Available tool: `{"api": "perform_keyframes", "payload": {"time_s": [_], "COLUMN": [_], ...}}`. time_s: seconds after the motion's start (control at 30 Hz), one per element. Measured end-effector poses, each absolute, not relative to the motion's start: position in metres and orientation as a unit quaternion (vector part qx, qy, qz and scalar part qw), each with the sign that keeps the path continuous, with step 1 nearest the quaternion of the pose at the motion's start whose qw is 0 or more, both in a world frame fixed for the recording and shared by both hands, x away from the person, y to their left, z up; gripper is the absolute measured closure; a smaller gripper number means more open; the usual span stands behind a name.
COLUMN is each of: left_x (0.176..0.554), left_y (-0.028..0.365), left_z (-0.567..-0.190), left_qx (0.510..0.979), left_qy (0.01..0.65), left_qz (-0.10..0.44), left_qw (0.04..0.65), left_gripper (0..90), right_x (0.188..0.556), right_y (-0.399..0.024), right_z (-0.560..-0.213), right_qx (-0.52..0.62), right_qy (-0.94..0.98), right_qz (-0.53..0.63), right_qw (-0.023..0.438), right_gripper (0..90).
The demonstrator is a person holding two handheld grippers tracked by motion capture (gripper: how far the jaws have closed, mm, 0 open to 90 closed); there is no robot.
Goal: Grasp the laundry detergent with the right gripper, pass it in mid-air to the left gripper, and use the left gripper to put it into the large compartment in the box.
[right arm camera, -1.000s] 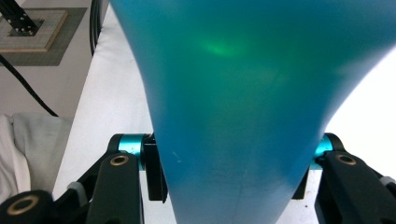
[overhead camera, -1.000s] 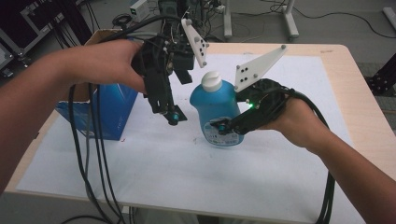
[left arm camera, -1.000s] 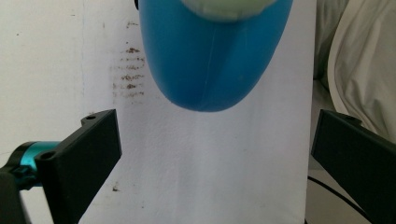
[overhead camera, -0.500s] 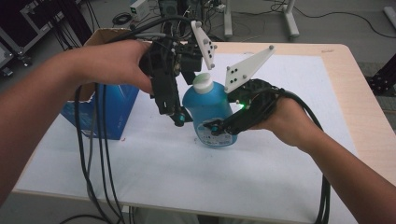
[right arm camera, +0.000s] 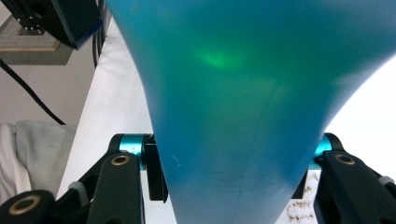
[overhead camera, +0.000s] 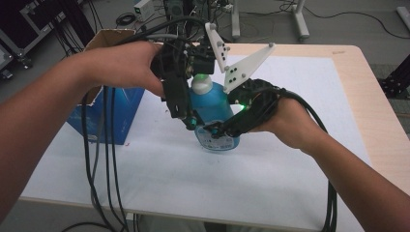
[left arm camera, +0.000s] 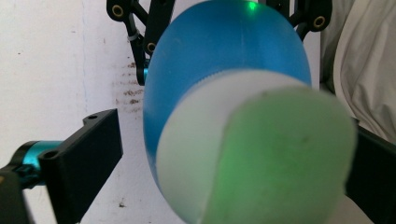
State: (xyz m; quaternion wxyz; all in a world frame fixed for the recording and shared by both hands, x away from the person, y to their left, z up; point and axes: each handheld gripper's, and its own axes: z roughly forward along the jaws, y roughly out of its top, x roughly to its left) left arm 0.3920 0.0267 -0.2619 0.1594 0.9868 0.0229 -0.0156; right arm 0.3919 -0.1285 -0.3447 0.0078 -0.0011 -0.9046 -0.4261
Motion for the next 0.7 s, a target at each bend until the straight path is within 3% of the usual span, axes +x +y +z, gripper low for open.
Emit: {"api": "perform_keyframes", "payload": {"time_s": [0.47,0.5,0.7], "left_x": [0.3925,0.3926,0.394], "left_y": [0.0275,0.0277,0.0279], "left_z": [-0.2607,-0.2608,-0.2608], "left_qx": [0.985,0.985,0.985], "left_qy": [0.01,0.009,0.012], "left_qz": [-0.025,-0.025,-0.027], "left_qw": [0.17,0.172,0.17], "left_gripper": [22.7,27.4,30.6], "right_x": [0.3913,0.3913,0.3911], "right_y": [-0.1273,-0.1274,-0.1266], "right_z": [-0.3448,-0.3446,-0.3455], "right_qx": [-0.004,-0.005,-0.001], "right_qy": [-0.903,-0.903,-0.904], "right_qz": [-0.429,-0.429,-0.428], "right_qw": [0.012,0.013,0.013], "right_gripper": [47.3,47.4,47.3]}}
